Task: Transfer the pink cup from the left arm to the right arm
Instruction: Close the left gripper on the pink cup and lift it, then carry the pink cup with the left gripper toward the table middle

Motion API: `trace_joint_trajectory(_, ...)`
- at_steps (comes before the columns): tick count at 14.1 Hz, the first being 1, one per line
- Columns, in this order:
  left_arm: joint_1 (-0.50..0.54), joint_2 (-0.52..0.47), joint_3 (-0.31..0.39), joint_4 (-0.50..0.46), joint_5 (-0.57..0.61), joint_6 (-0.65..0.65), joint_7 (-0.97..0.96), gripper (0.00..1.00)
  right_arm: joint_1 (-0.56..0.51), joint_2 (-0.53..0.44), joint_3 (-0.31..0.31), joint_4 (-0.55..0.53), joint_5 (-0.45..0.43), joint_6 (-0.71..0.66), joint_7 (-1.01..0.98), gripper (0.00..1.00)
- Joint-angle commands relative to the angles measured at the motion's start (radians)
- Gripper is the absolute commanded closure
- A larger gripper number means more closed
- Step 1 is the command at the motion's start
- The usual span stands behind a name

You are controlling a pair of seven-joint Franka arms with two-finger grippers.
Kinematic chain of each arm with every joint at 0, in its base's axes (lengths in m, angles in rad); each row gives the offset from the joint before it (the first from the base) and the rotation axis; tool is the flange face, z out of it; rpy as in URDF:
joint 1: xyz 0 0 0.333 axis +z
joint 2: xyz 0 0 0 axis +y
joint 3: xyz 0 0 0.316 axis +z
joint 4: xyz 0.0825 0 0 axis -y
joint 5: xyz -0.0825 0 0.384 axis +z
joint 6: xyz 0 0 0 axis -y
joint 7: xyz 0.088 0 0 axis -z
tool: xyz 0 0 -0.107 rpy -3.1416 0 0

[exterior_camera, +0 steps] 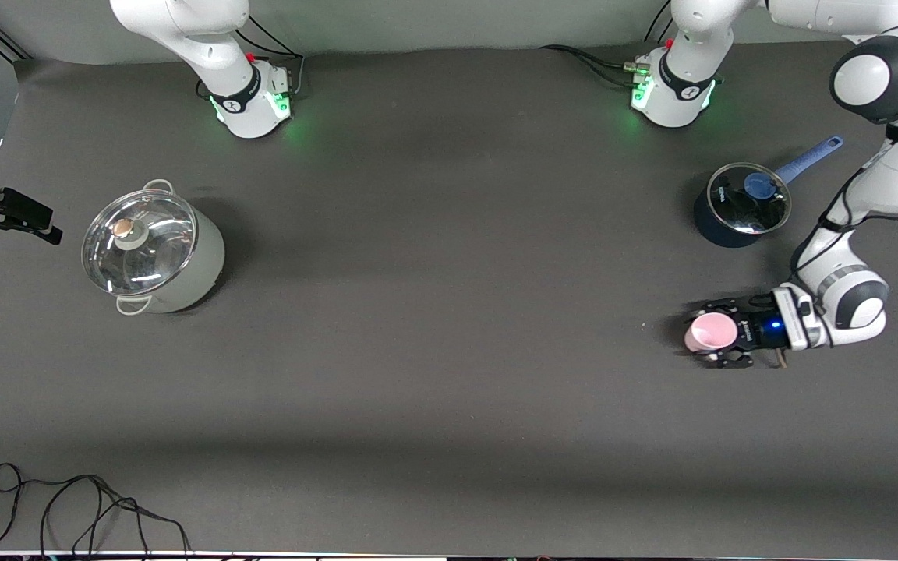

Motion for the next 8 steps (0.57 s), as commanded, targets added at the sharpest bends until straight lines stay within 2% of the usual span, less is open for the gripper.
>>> trace_joint_trajectory(1, -0.148, 0.014, 0.007, 0.074, -0.098, 0.004, 0.014, 1.0, 0.007, -0.005, -0.003, 0.01, -0.011, -0.012, -0.015, 0.0)
trace_joint_trajectory(3, -0.257, 0.007, -0.008, 0.08, -0.214, 0.065, 0.014, 1.0, 0.007, -0.005, -0.003, 0.01, -0.012, -0.012, -0.015, 0.0)
trace_joint_trajectory(4, -0.303, 0.005, -0.045, 0.083, -0.277, 0.126, 0.014, 1.0, 0.007, -0.005, -0.003, 0.01, -0.011, -0.012, -0.015, 0.0)
trace_joint_trajectory(6, -0.357, 0.004, -0.167, 0.12, -0.354, 0.346, 0.011, 1.0, 0.007, -0.005, -0.003, 0.01, -0.011, -0.012, -0.015, 0.0)
trace_joint_trajectory(8, -0.362, 0.004, -0.337, 0.139, -0.36, 0.641, 0.007, 1.0, 0.007, -0.005, -0.003, 0.01, -0.011, -0.012, -0.015, 0.0)
